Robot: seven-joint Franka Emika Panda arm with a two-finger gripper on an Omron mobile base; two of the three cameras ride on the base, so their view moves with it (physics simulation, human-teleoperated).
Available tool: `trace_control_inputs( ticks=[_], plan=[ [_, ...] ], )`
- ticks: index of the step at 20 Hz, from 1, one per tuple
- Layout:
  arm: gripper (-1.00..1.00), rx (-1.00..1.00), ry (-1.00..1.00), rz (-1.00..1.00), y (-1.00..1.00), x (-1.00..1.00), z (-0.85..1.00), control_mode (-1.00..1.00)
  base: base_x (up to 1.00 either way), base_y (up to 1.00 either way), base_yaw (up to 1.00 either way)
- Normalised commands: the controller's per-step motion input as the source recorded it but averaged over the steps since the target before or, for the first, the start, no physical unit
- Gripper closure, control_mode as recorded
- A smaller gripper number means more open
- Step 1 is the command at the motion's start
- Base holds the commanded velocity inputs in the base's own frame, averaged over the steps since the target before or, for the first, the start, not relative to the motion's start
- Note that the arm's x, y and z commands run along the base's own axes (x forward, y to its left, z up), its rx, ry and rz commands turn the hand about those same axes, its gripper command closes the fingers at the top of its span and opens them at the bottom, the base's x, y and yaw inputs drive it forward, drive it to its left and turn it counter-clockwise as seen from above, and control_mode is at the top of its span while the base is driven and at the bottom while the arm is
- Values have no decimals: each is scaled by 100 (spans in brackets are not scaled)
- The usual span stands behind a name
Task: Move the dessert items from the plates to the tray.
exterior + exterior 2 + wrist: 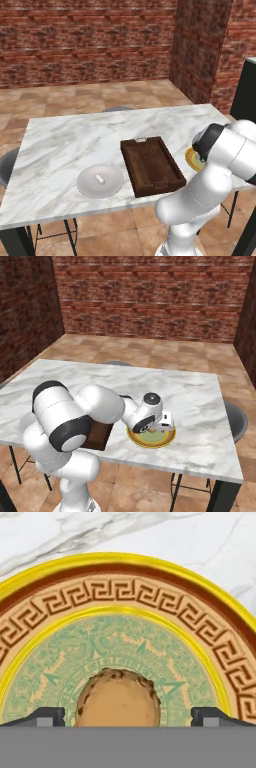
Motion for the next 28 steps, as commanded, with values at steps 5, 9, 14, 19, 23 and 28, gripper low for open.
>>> trace_control_inputs(
  ticks=[5,9,14,19,23,28],
  plan=[
    [100,0,0,0,0,3,-12,-100,0,0,0],
    [100,0,0,0,0,0,-1,-100,0,0,0],
    [100,0,0,0,0,0,0,-100,0,0,0],
    [100,0,-3,0,0,-11,30,-100,0,0,0],
    [100,0,-11,1,0,-24,66,-100,0,0,0],
    [100,0,-8,1,0,-22,73,-100,0,0,0]
  ],
)
